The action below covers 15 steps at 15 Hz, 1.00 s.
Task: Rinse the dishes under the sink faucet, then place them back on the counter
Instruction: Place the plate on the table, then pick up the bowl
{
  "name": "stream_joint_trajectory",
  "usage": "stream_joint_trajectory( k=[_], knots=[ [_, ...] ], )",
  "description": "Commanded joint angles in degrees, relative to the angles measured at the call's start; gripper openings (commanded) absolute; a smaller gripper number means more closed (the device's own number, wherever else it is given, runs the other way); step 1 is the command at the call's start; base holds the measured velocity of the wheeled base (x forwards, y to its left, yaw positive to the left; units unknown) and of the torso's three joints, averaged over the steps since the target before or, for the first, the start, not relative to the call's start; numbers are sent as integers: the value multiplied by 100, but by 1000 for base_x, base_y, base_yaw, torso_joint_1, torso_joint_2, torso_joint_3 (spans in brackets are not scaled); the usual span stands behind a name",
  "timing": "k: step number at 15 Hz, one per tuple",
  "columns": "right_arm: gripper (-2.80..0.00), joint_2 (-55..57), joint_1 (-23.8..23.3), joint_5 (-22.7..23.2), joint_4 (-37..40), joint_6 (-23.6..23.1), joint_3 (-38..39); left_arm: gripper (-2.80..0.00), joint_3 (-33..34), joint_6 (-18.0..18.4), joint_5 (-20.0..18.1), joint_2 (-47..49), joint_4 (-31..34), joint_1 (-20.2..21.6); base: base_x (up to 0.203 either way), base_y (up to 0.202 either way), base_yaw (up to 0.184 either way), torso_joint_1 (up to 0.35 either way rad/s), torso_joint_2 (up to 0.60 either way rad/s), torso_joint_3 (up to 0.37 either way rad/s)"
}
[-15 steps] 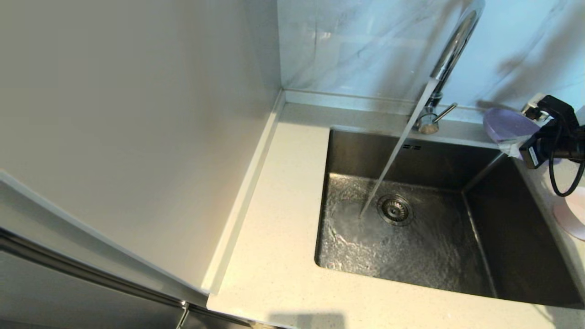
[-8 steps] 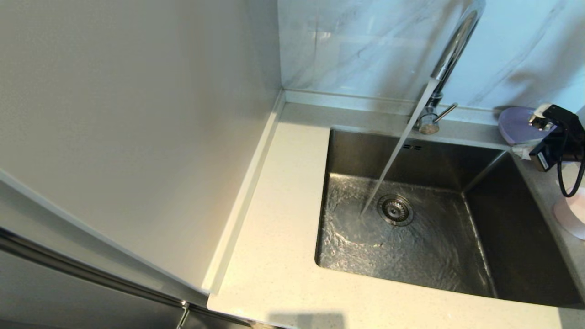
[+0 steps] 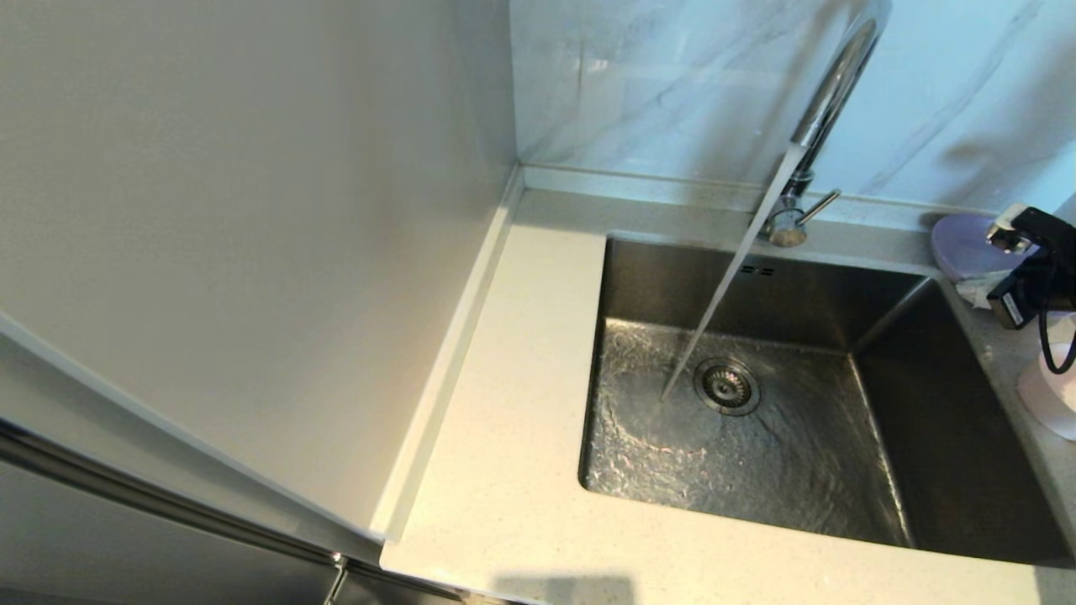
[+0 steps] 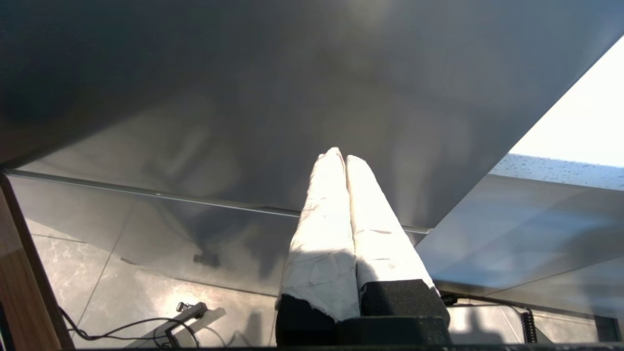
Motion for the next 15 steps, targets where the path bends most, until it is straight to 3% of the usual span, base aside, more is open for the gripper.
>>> stream_joint_trajectory(
  k=[1, 7, 10, 14, 15],
  knots=[
    [0, -79, -4, 6, 13, -36, 40, -280, 0, -1, 3, 0, 2, 0, 0, 0, 0, 0, 0, 0],
    [0, -232, -92, 39, -11, -13, 13, -280, 0, -1, 3, 0, 2, 0, 0, 0, 0, 0, 0, 0],
    [0, -761, -164, 68, 183, 212, 172, -280, 0, -1, 3, 0, 2, 0, 0, 0, 0, 0, 0, 0],
    [0, -2129, -12, 347, 1352, 849, 481, -280, 0, -1, 3, 0, 2, 0, 0, 0, 0, 0, 0, 0],
    [0, -2274, 44, 399, 1974, 988, 322, -280, 0, -1, 3, 0, 2, 0, 0, 0, 0, 0, 0, 0]
  ],
)
